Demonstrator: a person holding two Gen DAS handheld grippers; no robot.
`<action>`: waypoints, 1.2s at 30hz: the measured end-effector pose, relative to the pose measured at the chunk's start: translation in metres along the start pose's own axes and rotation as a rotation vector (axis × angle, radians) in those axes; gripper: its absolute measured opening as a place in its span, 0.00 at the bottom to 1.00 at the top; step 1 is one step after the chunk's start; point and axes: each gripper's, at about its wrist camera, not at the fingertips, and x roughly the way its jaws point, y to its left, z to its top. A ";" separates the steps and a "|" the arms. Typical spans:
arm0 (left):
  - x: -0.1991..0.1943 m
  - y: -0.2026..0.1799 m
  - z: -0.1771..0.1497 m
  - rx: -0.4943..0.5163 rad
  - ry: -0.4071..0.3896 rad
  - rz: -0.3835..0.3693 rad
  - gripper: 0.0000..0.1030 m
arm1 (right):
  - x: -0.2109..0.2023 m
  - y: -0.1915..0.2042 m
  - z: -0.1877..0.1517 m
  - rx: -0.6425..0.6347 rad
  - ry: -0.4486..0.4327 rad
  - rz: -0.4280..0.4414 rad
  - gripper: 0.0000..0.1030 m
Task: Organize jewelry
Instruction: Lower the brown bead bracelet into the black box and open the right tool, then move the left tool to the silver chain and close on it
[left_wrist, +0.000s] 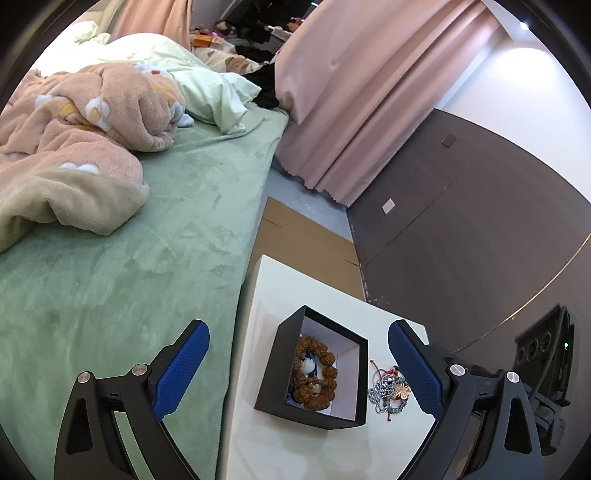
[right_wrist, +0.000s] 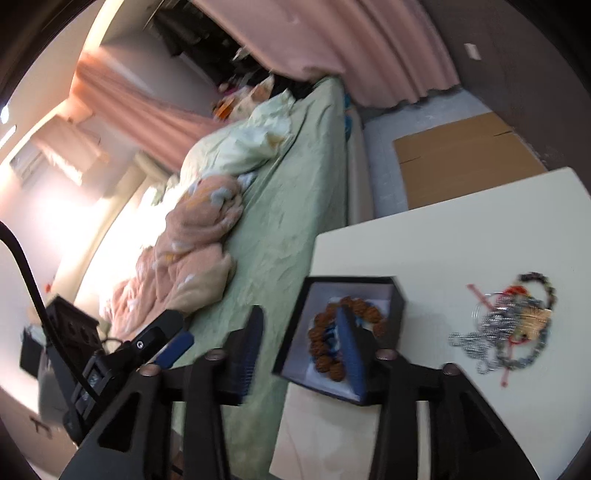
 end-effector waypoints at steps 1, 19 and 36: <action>0.000 -0.001 -0.001 -0.001 -0.006 -0.010 0.95 | -0.007 -0.006 -0.001 0.013 -0.017 -0.010 0.47; 0.022 -0.077 -0.042 0.170 -0.008 -0.078 0.95 | -0.097 -0.089 -0.008 0.205 -0.127 -0.109 0.83; 0.063 -0.133 -0.087 0.462 0.156 -0.053 0.95 | -0.141 -0.138 -0.034 0.310 -0.176 -0.214 0.83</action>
